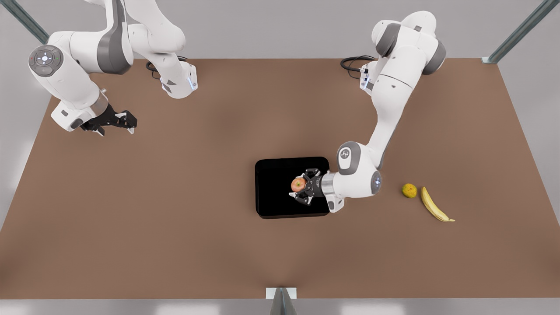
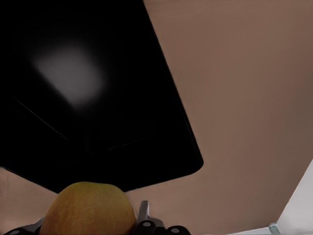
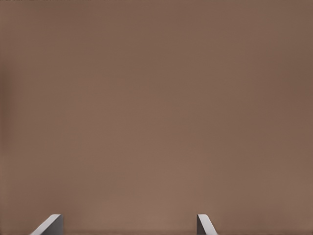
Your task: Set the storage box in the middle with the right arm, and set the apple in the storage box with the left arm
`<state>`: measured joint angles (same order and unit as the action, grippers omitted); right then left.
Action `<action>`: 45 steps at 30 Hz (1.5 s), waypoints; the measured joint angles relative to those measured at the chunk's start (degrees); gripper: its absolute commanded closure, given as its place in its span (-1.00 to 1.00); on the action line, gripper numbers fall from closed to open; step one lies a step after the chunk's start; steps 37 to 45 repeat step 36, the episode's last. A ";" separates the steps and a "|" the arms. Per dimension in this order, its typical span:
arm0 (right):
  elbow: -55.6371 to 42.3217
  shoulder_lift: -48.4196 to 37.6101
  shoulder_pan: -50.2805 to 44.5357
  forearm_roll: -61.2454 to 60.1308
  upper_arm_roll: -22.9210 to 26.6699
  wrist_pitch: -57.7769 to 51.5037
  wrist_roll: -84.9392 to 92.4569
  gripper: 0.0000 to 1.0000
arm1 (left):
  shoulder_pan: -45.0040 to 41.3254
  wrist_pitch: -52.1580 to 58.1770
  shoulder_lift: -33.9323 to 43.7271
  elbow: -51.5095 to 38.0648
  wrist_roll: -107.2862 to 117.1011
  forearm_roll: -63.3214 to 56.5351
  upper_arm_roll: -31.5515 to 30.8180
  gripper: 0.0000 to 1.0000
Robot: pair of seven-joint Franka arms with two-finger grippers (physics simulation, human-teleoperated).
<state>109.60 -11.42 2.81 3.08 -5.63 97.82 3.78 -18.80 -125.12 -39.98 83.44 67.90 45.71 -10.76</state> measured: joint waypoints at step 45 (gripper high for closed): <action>1.66 -0.83 -0.44 -0.44 0.09 1.44 -0.26 -1.00 | 15.08 29.39 37.73 13.09 -64.25 -44.20 8.23 -1.00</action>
